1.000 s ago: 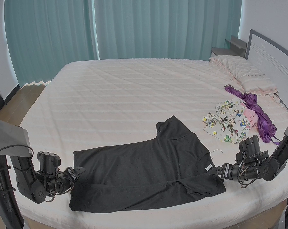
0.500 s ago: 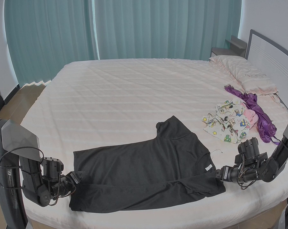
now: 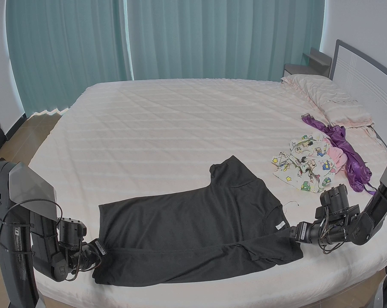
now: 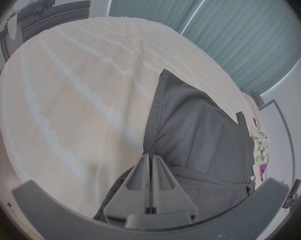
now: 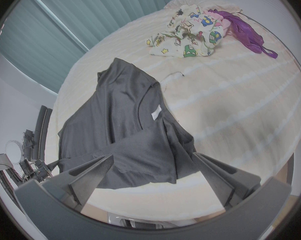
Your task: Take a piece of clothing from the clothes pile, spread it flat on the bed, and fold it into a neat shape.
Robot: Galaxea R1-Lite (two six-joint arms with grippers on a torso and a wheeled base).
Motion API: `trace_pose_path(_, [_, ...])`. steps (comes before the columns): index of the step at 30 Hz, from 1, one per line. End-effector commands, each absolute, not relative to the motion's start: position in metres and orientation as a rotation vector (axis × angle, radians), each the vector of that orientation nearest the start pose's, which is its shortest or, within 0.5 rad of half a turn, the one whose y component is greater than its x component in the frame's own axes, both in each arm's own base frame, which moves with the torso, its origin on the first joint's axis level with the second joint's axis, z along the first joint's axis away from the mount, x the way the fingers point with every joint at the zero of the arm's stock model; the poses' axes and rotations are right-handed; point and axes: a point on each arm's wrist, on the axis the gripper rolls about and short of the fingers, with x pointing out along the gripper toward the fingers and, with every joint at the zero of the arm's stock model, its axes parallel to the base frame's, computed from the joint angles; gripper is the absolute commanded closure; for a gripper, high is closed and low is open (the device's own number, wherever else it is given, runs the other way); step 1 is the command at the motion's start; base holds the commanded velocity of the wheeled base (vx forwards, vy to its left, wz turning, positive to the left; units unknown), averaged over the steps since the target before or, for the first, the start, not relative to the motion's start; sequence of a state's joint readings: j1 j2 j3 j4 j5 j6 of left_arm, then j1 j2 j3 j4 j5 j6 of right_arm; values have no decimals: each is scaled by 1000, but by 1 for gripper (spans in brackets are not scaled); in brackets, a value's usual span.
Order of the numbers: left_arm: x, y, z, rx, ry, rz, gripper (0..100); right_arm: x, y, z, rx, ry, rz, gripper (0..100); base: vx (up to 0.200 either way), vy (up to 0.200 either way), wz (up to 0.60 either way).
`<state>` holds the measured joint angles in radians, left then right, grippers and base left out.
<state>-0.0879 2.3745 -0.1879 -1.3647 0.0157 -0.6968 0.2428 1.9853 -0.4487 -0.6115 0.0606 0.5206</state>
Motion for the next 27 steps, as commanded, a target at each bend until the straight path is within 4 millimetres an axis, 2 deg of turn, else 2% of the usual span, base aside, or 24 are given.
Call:
trace_pose_path(1, [243, -17, -54, -617, 809, 251, 100, 261, 62, 19, 417, 949, 50, 0, 0, 0, 0])
trace_pose_path(6, [242, -6, -52, -647, 790, 309, 100, 273, 54, 6, 403, 922, 139, 0, 0, 0, 0])
trace_pose_path(14, [240, -7, -53, -670, 799, 314, 100, 296, 43, -17, 373, 894, 295, 0, 0, 0, 0])
trace_pose_path(24, [240, -7, -53, -670, 802, 315, 100, 304, 41, -55, 412, 875, 379, 0, 0, 0, 0])
trace_pose_path(27, [240, -7, -53, -670, 802, 315, 100, 306, 41, -58, 411, 859, 384, 0, 0, 0, 0])
